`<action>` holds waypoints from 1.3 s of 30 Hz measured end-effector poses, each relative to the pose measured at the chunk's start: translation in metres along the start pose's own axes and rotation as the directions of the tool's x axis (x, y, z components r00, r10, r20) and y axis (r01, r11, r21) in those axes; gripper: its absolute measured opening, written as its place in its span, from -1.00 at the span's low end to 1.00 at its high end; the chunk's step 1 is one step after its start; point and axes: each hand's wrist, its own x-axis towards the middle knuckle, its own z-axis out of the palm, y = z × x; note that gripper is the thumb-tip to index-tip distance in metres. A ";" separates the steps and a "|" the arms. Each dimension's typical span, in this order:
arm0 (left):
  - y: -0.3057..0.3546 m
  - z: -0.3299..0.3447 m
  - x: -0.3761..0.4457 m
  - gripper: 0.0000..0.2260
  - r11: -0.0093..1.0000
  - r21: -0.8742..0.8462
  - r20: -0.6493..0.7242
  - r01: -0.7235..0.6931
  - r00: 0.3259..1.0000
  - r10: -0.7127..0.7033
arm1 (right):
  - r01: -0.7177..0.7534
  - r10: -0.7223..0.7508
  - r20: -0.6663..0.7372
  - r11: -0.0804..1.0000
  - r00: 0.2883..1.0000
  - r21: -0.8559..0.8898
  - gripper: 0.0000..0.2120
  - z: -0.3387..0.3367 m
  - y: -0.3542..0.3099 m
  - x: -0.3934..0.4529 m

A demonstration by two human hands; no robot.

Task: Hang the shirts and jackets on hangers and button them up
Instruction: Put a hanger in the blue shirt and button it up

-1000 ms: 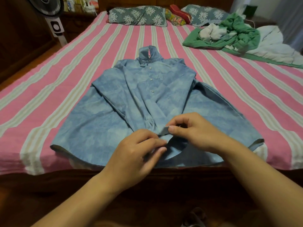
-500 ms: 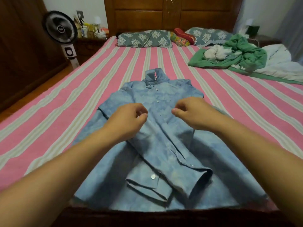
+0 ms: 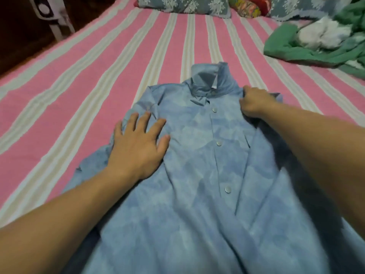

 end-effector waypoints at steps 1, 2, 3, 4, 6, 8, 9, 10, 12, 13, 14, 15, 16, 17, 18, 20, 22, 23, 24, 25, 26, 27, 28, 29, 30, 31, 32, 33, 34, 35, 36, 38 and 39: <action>0.001 0.000 0.001 -0.49 1.000 0.005 -0.015 0.001 1.000 -0.001 | 0.004 -0.004 -0.022 1.000 1.000 0.004 -0.61 0.014 0.005 0.003; 0.000 0.000 0.003 -0.48 1.000 0.012 -0.020 0.002 1.000 -0.002 | 0.011 -0.010 -0.073 1.000 0.997 0.014 -0.59 0.026 0.006 0.004; 0.001 0.000 0.004 -0.48 1.000 0.016 -0.023 0.003 1.000 -0.002 | 0.014 -0.010 -0.141 1.000 0.990 0.028 -0.58 0.034 0.006 0.002; 0.001 0.000 0.005 -0.48 1.000 0.016 -0.023 0.002 1.000 -0.001 | 0.008 0.001 -0.202 0.999 0.979 0.043 -0.58 0.038 0.006 -0.001; 0.001 0.002 0.004 -0.49 1.000 0.014 -0.026 0.004 1.000 -0.004 | -0.010 0.028 -0.272 0.998 0.962 0.070 -0.59 0.039 0.003 -0.003; 0.001 0.002 0.003 -0.50 1.000 0.013 -0.027 0.004 1.000 -0.004 | -0.014 0.029 -0.284 0.998 0.958 0.055 -0.60 0.039 0.003 -0.004; 0.000 0.002 0.003 -0.50 1.000 0.014 -0.033 0.003 0.999 -0.003 | -0.014 0.025 -0.278 0.999 0.960 0.043 -0.61 0.039 0.003 -0.003; 0.000 0.002 0.004 -0.50 1.000 0.016 -0.042 0.001 0.999 0.000 | -0.014 0.022 -0.266 0.999 0.964 0.032 -0.62 0.039 0.003 -0.002; -0.001 0.005 0.006 -0.50 1.000 0.010 -0.062 -0.006 0.998 0.007 | -0.006 0.009 -0.223 1.000 0.975 0.017 -0.65 0.036 0.003 0.003; -0.002 0.006 0.007 -0.50 1.000 0.001 -0.071 -0.005 0.997 0.005 | -0.001 0.003 -0.184 1.000 0.983 0.012 -0.66 0.032 0.003 0.006; -0.003 0.007 0.008 -0.50 1.000 -0.006 -0.073 -0.002 0.997 0.002 | 0.002 -0.001 -0.134 1.000 0.991 0.003 -0.68 0.025 0.003 0.009; -0.003 0.007 0.008 -0.50 1.000 -0.004 -0.070 0.000 0.998 0.000 | 0.007 -0.007 -0.087 1.000 0.996 -0.009 -0.71 0.017 0.003 0.011; -0.004 0.007 0.008 -0.49 1.000 0.006 -0.053 0.004 0.999 -0.004 | 0.014 -0.015 -0.067 1.000 0.998 -0.015 -0.73 0.007 0.003 0.010; -0.004 0.007 0.007 -0.49 1.000 0.015 -0.027 0.011 1.000 -0.010 | 0.017 -0.018 -0.080 1.000 0.997 -0.007 -0.76 -0.005 0.005 0.006; -0.003 0.005 0.007 -0.49 1.000 0.020 0.009 0.018 1.000 -0.019 | 0.003 0.001 -0.108 0.999 0.994 0.042 -0.79 -0.018 0.007 -0.001; 0.001 -0.010 0.006 -0.49 0.999 -0.006 0.103 0.035 0.994 -0.035 | -0.021 0.051 -0.154 0.981 0.987 0.191 -0.82 -0.053 0.013 -0.027; 0.007 -0.037 0.008 -0.48 0.991 -0.090 0.269 0.100 0.960 -0.072 | 0.038 0.006 -0.176 0.969 0.984 0.243 -0.82 -0.091 0.018 -0.065; 0.011 -0.058 0.008 -0.47 0.974 -0.160 0.335 0.161 0.937 -0.100 | 0.079 -0.033 -0.177 0.964 0.984 0.256 -0.84 -0.109 0.021 -0.088; 0.018 -0.087 0.005 -0.49 0.933 -0.257 0.368 0.251 0.918 -0.146 | 0.108 -0.059 -0.180 0.955 0.982 0.278 -0.87 -0.127 0.022 -0.111; 0.026 -0.118 -0.003 -0.56 0.858 -0.383 0.359 0.341 0.911 -0.202 | 0.122 -0.067 -0.184 0.944 0.981 0.308 -0.90 -0.146 0.022 -0.136; 0.035 -0.152 -0.015 -0.65 0.760 -0.509 0.326 0.405 0.907 -0.266 | 0.132 -0.070 -0.189 0.931 0.980 0.340 -0.93 -0.163 0.022 -0.160; 0.045 -0.187 -0.029 -0.76 0.639 -0.641 0.287 0.425 0.905 -0.315 | 0.135 -0.066 -0.189 0.914 0.980 0.383 -0.93 -0.179 0.022 -0.183; 0.058 -0.221 -0.043 -0.85 0.495 -0.757 0.281 0.425 0.897 -0.341 | 0.130 -0.059 -0.176 0.895 0.983 0.426 -0.91 -0.193 0.022 -0.205; 0.072 -0.254 -0.057 -0.88 0.333 -0.840 0.319 0.429 0.886 -0.337 | 0.122 -0.052 -0.161 0.881 0.986 0.458 -0.89 -0.205 0.023 -0.227; 0.084 -0.281 -0.069 -0.82 0.205 -0.880 0.358 0.429 0.881 -0.309 | 0.121 -0.051 -0.158 0.870 0.986 0.478 -0.88 -0.213 0.024 -0.247; 0.093 -0.298 -0.079 -0.73 0.167 -0.894 0.363 0.416 0.891 -0.273 | 0.123 -0.048 -0.163 0.863 0.986 0.490 -0.88 -0.220 0.025 -0.268; 0.100 -0.308 -0.088 -0.66 0.208 -0.894 0.347 0.396 0.907 -0.238 | 0.125 -0.044 -0.172 0.859 0.984 0.496 -0.88 -0.223 0.026 -0.286; 0.105 -0.309 -0.097 -0.67 0.263 -0.884 0.338 0.387 0.916 -0.215 | 0.119 -0.034 -0.174 0.857 0.984 0.501 -0.87 -0.222 0.028 -0.303; 0.109 -0.306 -0.105 -0.72 0.309 -0.866 0.344 0.393 0.917 -0.202 | 0.100 -0.019 -0.163 0.856 0.986 0.508 -0.84 -0.219 0.029 -0.318; 0.112 -0.299 -0.114 -0.78 0.338 -0.848 0.361 0.408 0.912 -0.195 | 0.076 0.000 -0.147 0.857 0.989 0.510 -0.82 -0.213 0.031 -0.333; 0.113 -0.289 -0.122 -0.81 0.352 -0.831 0.384 0.430 0.902 -0.195 | 0.051 0.022 -0.137 0.861 0.990 0.506 -0.82 -0.203 0.033 -0.346; 0.111 -0.264 -0.143 -0.84 0.393 -0.785 0.432 0.478 0.878 -0.206 | -0.015 0.093 -0.135 0.873 0.987 0.487 -0.83 -0.183 0.036 -0.369; 0.108 -0.252 -0.154 -0.84 0.421 -0.766 0.440 0.487 0.873 -0.210 | -0.065 0.144 -0.130 0.876 0.981 0.478 -0.82 -0.172 0.036 -0.379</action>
